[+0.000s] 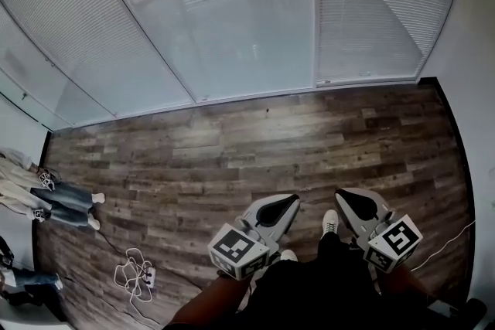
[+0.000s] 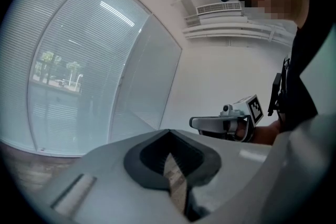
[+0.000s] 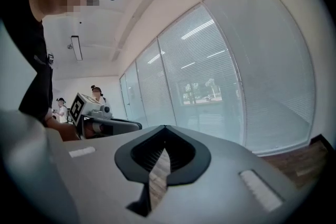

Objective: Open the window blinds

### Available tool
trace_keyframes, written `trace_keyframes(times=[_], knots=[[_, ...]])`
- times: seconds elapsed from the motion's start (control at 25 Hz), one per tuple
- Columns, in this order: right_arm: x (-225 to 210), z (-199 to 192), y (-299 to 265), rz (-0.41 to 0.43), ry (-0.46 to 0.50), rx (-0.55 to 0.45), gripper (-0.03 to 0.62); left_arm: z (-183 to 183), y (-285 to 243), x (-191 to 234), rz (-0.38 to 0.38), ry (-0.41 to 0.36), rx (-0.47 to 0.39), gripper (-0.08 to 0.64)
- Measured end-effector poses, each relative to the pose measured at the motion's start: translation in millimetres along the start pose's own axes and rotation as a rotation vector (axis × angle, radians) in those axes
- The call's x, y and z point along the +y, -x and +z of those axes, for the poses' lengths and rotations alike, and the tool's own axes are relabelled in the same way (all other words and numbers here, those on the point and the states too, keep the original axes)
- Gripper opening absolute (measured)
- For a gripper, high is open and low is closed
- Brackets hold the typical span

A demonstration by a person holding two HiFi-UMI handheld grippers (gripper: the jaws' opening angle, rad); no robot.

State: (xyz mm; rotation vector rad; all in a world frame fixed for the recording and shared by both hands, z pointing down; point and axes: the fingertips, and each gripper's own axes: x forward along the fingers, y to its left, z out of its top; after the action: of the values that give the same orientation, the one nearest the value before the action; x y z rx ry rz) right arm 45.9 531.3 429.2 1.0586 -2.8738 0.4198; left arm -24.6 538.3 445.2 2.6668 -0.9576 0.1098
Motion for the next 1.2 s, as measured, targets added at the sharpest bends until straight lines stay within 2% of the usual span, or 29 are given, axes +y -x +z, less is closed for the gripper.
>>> trace_keyframes(times=[0.32, 0.48, 0.6, 0.8, 0.92, 1.2], knots=[[-80.3, 31.2, -24.7, 0.041, -0.032, -0.021, 0.026, 39.2, -70.6, 29.7, 0.049, -0.021, -0.028, 0.0], [-117.1, 51.1, -22.2, 0.08, -0.006, -0.06, 0.026, 57.9, -104.6, 36.3, 0.083, -0.017, -0.034, 0.0], [-153.3, 67.9, -14.6, 0.072, -0.037, -0.073, 0.026, 65.4, -143.4, 35.5, 0.09, -0.022, -0.041, 0.0], [-207.7, 74.0, 3.6, 0.067, -0.032, -0.079, 0.026, 82.1, -201.6, 25.0, 0.074, -0.022, -0.055, 0.0], [-240.3, 67.1, 9.7, 0.051, -0.045, -0.061, 0.026, 87.4, -221.0, 30.3, 0.096, -0.034, -0.058, 0.0], [-269.4, 56.7, 15.6, 0.048, -0.089, -0.048, 0.026, 77.4, -236.4, 43.4, 0.139, -0.011, 0.002, 0.0]])
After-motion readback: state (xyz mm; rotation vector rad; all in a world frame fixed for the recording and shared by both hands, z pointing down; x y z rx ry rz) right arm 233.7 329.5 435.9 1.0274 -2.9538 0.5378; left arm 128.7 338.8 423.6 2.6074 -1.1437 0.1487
